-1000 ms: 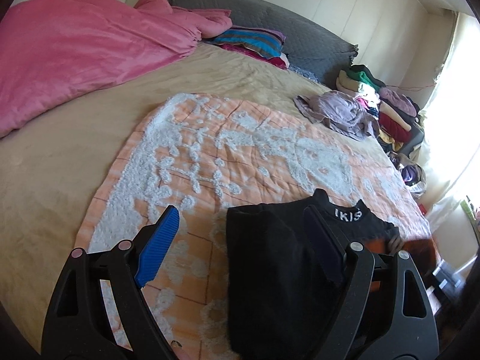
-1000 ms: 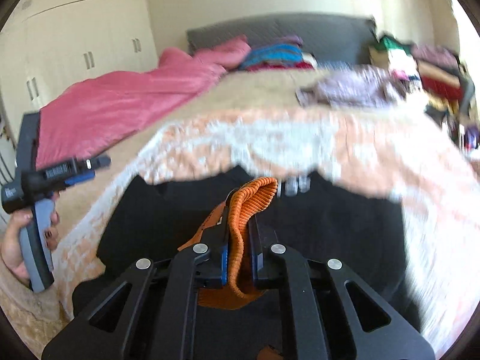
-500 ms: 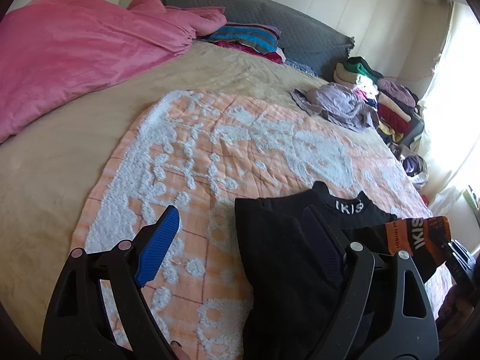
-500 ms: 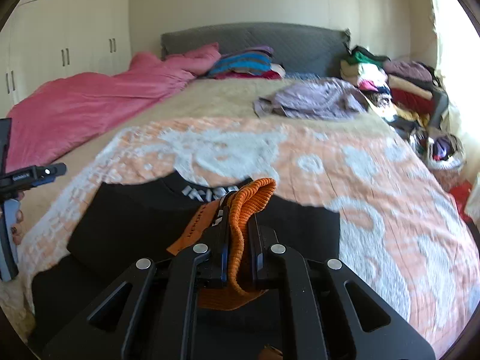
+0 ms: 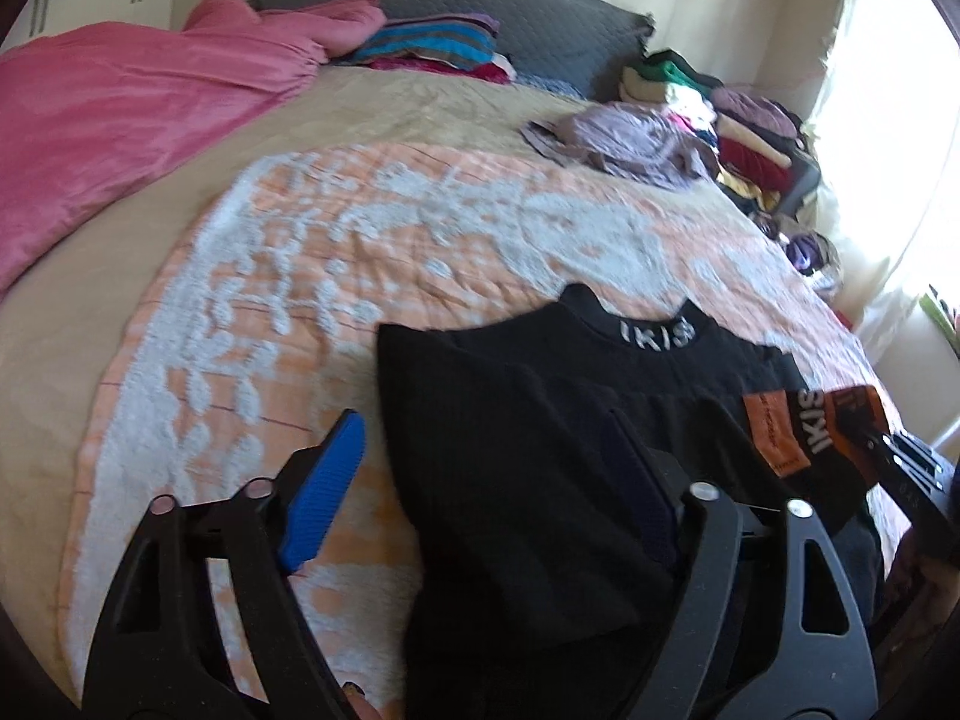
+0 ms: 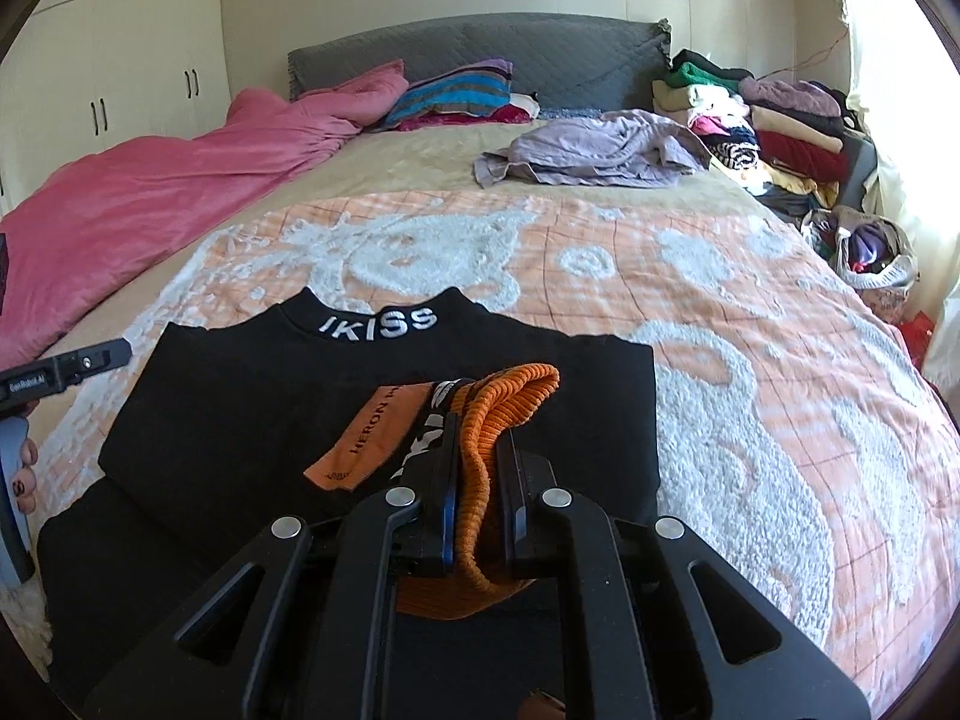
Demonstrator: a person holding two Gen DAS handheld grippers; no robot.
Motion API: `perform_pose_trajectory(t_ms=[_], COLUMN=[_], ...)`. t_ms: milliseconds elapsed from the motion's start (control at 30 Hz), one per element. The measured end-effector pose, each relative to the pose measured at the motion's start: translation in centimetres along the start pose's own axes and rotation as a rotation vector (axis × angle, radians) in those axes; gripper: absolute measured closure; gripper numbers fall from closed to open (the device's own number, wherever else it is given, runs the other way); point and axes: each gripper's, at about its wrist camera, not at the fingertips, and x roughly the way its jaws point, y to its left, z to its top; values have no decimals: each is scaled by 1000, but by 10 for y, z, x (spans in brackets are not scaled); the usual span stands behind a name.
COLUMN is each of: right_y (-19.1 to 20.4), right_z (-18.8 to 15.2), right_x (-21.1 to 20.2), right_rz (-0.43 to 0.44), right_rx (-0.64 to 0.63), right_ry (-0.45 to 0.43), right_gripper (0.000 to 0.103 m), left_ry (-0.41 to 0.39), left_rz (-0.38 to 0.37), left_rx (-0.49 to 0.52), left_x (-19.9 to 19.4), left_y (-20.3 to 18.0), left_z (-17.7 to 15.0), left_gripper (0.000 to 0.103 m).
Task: Fold small clothes
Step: 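Lift the orange cuff with the right tool above the shirt, then lay the orange cuff back on the shirt body and open the right tool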
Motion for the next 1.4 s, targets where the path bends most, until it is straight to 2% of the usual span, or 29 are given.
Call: perform_pose_trajectory(t_ms=[133,167,333,400,533,633,800,933,1067,1267,1400], right_y=[-1,-1,-5,-8,-3,11,37,57,63,48,22], right_z=[-2,-2,-7,-9,-13,-13,-11,-5,-2,-7,-17], right_x=[0,0,-3,-4,-5,-3,3,7,16,34,44], right_rz=[-13,-18,-73,-79,-62,-35,21,67,76,10,-47], right_rx=[-4,-3,10,26,20,-11,-67,-94,-109,-96,-45], right_ry=[4,10,11,8,11,22,36,45,72,136,167], right_gripper=[91,83,68,68,68,68,68,68,65,64,64], left_ry=[25,29,37,40,69,101,195,207,211,212,215], left_rz=[-20,-25,-34,-34,-44,-52,-34,-60,-68,-69,-72], left_rx=[11,13,30,42,69,89,97,64,58,59,57], left_x=[7,7,8,9,15,19,38,36,36,36,35], left_y=[-8,-9,-14,-17,-24,-30,-27,-20,-19,-19,-20], left_z=[-6,-7,-8,-9,-13,-17,-30,-32,-34,-33,-34], left_gripper=[34,35,40,42,67,71,72,72,72,72,72])
